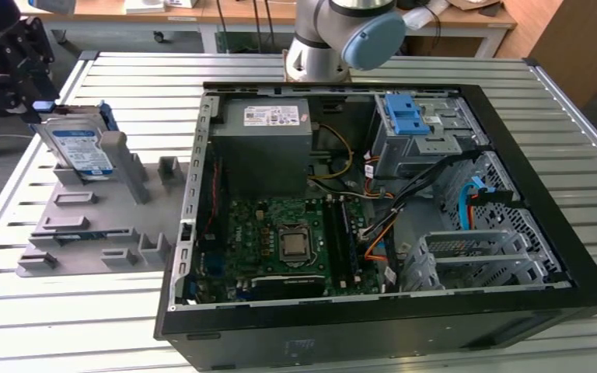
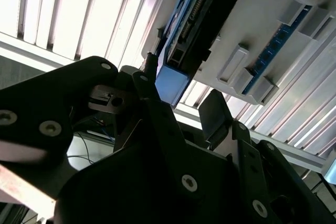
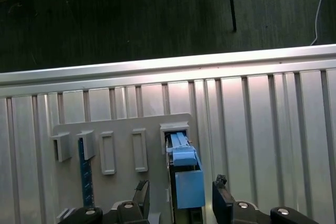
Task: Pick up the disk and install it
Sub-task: 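Pick up the disk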
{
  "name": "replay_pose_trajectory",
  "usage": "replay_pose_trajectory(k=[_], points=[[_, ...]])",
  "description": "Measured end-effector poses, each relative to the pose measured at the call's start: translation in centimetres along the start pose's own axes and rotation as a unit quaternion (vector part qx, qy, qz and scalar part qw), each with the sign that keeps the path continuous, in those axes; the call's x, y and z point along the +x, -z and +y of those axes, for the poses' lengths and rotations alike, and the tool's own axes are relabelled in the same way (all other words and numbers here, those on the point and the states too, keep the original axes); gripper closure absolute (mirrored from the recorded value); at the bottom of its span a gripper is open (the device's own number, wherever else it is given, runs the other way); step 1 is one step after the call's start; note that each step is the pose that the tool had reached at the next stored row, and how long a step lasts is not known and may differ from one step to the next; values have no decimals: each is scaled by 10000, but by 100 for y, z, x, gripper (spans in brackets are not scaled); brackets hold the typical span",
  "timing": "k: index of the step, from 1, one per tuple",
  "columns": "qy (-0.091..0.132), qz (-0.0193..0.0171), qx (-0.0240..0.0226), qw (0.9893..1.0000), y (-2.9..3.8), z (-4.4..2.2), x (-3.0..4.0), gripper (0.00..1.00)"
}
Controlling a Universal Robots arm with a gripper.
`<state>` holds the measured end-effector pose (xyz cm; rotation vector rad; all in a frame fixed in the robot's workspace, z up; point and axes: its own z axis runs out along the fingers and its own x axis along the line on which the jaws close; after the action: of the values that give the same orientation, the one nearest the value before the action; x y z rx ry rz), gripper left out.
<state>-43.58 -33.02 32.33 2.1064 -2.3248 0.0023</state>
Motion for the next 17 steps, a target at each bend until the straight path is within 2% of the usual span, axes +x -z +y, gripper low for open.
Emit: replay_pose_trajectory(k=[16,17], points=[[0,-2,-8,10000,-133,23,-23,42],[0,-2,-8,10000,-137,23,-24,49]])
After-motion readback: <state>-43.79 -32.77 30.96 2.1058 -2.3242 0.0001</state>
